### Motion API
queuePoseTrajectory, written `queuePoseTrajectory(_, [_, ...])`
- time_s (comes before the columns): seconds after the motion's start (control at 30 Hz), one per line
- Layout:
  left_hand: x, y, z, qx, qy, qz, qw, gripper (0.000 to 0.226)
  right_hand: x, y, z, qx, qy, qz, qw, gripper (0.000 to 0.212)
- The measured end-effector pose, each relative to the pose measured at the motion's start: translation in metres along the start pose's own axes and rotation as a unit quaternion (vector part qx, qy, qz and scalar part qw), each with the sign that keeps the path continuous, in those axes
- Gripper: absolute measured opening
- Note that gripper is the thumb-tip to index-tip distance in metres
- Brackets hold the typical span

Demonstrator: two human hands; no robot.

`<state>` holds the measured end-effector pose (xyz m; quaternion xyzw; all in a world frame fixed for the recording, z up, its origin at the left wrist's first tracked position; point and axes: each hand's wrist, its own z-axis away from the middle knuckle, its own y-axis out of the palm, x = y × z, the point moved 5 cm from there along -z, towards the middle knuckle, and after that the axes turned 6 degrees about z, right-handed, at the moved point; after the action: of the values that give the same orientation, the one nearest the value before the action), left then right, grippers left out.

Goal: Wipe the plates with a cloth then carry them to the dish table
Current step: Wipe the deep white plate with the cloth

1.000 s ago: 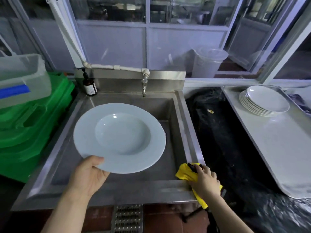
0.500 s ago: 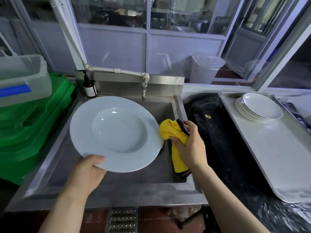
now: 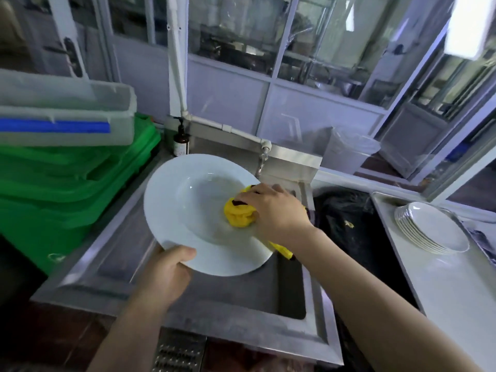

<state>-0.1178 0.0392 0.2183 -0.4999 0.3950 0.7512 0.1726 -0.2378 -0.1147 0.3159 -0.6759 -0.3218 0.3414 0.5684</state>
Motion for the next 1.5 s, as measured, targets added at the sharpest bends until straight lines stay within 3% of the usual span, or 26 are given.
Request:
queuePoseTrajectory(0.07, [0.000,-0.002,0.001,0.043,-0.010,0.098,0.994,0.042,0.006,-0.001,0.009,0.045,-0.013,-0.083,0.995,0.053])
queuePoseTrajectory(0.2, [-0.005,0.005,0.007,0.086,0.004,0.143,0.986,0.045,0.054,-0.006,0.014,0.013,-0.050,-0.217,0.975,0.046])
queuePoseTrajectory(0.33, [-0.009,0.013,0.016,0.093,0.012,0.135,0.986,0.050,0.057,-0.010,-0.013,-0.056,-0.012,-0.201,0.978,0.050])
queuePoseTrajectory(0.47, [-0.012,0.012,0.021,0.098,0.021,0.143,0.985,0.051,0.027,-0.010,-0.025,-0.089,0.036,-0.040,0.995,0.047])
queuePoseTrajectory(0.53, [-0.015,0.007,0.021,0.104,0.025,0.151,0.983,0.054,0.023,-0.011,-0.018,-0.094,0.035,-0.020,0.995,0.045])
queuePoseTrajectory(0.7, [-0.017,0.003,0.016,0.095,0.032,0.154,0.983,0.053,0.040,-0.008,0.016,-0.016,-0.038,-0.155,0.987,0.049])
queuePoseTrajectory(0.87, [-0.017,0.018,0.015,0.114,0.019,0.148,0.982,0.052,0.065,-0.024,0.006,-0.076,-0.052,-0.246,0.965,0.052])
queuePoseTrajectory(0.97, [-0.019,0.025,0.017,0.132,0.020,0.128,0.983,0.047,0.055,-0.029,-0.013,-0.130,0.004,-0.212,0.969,0.053])
queuePoseTrajectory(1.07, [-0.021,0.026,0.019,0.137,0.021,0.131,0.982,0.049,0.032,-0.030,-0.029,-0.153,0.070,-0.085,0.982,0.053])
queuePoseTrajectory(1.17, [-0.027,0.020,0.020,0.127,0.026,0.144,0.981,0.056,0.020,-0.026,-0.032,-0.156,0.083,0.023,0.984,0.048])
queuePoseTrajectory(1.23, [-0.030,0.018,0.020,0.128,0.032,0.145,0.981,0.054,0.017,-0.020,-0.029,-0.156,0.083,0.034,0.984,0.047])
queuePoseTrajectory(1.4, [-0.030,0.019,0.020,0.133,0.020,0.149,0.980,0.052,0.020,-0.025,-0.034,-0.155,0.127,-0.199,0.959,0.046])
queuePoseTrajectory(1.5, [-0.029,0.025,0.022,0.155,0.020,0.149,0.976,0.061,0.054,-0.034,-0.031,-0.153,0.044,-0.288,0.944,0.047])
